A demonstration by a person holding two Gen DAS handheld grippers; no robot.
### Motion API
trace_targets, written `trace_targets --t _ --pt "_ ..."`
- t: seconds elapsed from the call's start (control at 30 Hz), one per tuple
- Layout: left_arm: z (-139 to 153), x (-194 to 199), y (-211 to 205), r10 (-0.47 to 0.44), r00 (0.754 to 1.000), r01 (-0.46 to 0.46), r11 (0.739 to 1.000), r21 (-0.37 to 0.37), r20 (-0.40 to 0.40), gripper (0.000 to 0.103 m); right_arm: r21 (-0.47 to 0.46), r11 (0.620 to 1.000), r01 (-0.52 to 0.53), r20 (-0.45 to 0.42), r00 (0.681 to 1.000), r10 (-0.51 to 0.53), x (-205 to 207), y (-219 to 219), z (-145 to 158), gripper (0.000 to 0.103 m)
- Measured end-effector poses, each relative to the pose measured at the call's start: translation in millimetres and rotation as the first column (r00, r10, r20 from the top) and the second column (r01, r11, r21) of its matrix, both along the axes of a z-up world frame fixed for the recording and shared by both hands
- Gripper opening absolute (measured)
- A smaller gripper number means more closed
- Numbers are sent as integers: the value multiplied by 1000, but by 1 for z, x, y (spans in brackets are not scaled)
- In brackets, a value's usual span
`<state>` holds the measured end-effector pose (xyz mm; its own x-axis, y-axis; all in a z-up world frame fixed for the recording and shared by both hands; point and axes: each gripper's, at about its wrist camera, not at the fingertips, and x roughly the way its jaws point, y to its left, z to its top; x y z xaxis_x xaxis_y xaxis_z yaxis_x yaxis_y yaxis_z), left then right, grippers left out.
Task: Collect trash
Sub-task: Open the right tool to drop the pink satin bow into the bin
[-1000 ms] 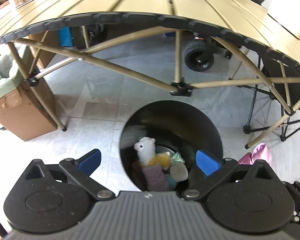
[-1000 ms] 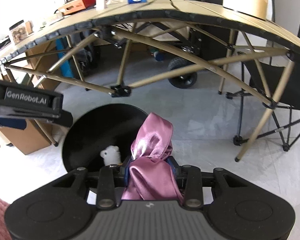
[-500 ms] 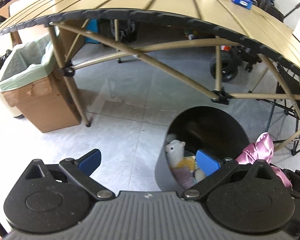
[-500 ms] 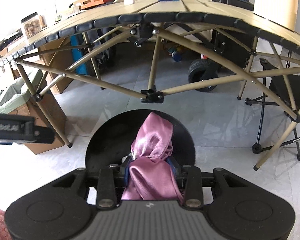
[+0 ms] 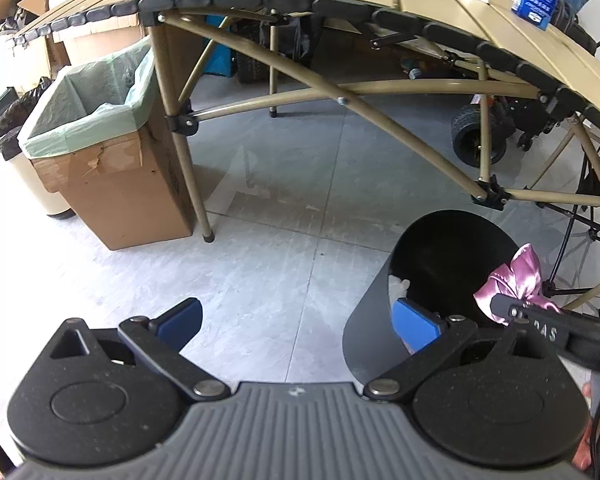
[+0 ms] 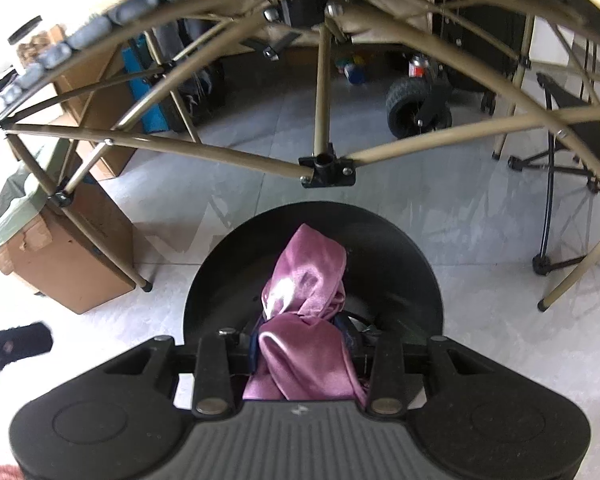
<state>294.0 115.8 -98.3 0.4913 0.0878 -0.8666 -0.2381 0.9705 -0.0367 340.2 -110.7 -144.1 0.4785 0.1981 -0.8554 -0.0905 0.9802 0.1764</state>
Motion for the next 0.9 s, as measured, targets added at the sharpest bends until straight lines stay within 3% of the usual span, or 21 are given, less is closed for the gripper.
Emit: trace_targets --t 0.43,0.57,0.63,0.7,0.9 --pt "-9 1 10 25 999 -25 1000 7 -35 103 -34 999 8 -46 999 -9 15 7 -17 36" --pt "-11 2 11 27 999 -27 1000 10 -42 103 -36 999 9 -54 998 -11 16 3 -19 43" --pt "-11 2 10 26 999 -26 1000 11 -44 103 -39 999 -2 -53 999 0 16 3 -19 52" --pt "-12 2 10 24 999 -23 1000 14 -45 103 -47 999 -2 -49 999 0 15 5 -19 85" --pt "-13 2 10 23 999 -22 1000 19 -49 103 -46 998 35 -36 999 -36 16 -1 -18 91"
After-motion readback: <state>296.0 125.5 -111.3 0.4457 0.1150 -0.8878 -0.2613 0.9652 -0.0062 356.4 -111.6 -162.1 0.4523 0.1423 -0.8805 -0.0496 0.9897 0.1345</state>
